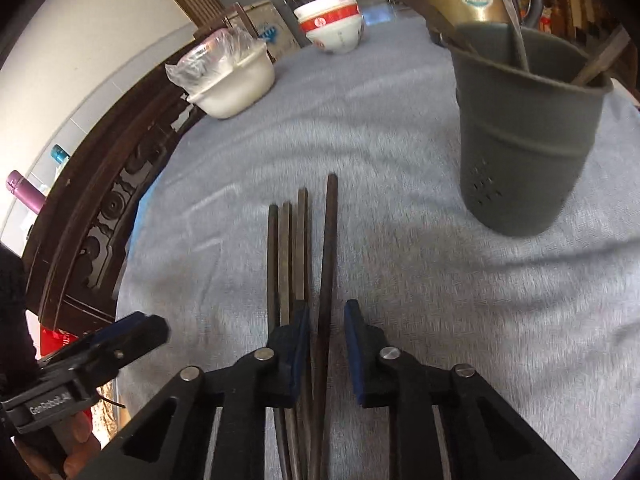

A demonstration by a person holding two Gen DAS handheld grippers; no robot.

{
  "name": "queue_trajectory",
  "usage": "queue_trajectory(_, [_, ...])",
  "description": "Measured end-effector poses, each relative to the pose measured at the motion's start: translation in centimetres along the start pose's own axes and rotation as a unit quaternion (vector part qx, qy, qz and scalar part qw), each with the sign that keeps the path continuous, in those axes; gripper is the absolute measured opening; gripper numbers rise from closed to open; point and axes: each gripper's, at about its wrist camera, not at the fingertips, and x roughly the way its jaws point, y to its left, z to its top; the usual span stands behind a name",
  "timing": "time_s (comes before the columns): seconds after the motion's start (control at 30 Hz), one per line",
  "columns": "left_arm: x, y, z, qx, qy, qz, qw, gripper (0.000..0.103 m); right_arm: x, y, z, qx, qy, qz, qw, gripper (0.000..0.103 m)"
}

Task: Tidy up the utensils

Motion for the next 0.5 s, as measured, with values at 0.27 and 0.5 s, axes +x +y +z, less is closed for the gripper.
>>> queue_trajectory(0.27, [2.7,-2.7,1.0,0.016,0.023,-0.028,0.9992,0.057,0.0,-0.8,0.2,0.001,0.008,0.005,1.0,0.011])
queue_trajectory(0.5, [4.1,-3.3,1.6,0.017,0.033,-0.026,0.999,0.057,-0.7,-2.3,0.4,0.007,-0.003,0.021,1.0,0.01])
